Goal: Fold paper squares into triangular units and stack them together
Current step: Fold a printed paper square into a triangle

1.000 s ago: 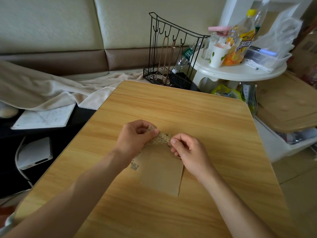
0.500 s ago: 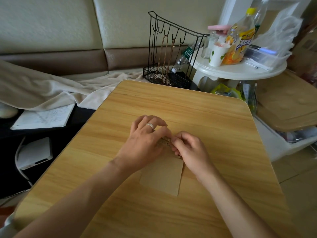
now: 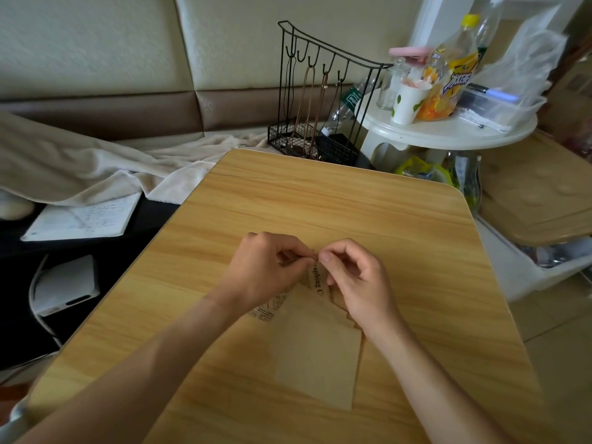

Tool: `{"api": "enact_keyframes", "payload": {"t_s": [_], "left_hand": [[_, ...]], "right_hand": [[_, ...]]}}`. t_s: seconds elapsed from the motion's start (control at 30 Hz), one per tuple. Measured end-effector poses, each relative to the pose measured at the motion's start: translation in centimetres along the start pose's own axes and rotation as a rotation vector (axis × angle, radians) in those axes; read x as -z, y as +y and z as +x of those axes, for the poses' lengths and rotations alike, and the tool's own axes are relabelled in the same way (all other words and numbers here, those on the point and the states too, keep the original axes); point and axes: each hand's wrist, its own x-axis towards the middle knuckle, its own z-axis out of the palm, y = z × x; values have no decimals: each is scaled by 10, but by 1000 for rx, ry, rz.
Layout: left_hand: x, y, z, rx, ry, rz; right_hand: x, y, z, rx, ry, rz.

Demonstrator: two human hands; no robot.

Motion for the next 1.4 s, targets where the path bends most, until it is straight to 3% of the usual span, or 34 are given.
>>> {"api": "enact_keyframes", "payload": {"t_s": [0.2, 0.7, 0.83, 1.03, 1.27, 1.33, 1.4], "left_hand": [[6, -4, 3, 254, -152, -212], [13, -4, 5, 308, -270, -338], [12, -6, 5, 308, -184, -304], [7, -10, 8, 383, 102, -314], [-3, -4, 6, 632, 122, -830], [-7, -2, 6, 621, 64, -1015], [-9, 0, 4, 590, -23, -1046]], "right_hand": [[0, 4, 0, -26, -17, -8], [4, 4, 2, -50, -104, 84], [2, 6, 4, -131, -10, 135], [1, 3, 6, -187, 102, 266], [-4, -7, 3, -211, 168, 341], [-8, -11, 3, -199, 168, 348], [-12, -13, 1, -178, 163, 330]]}}
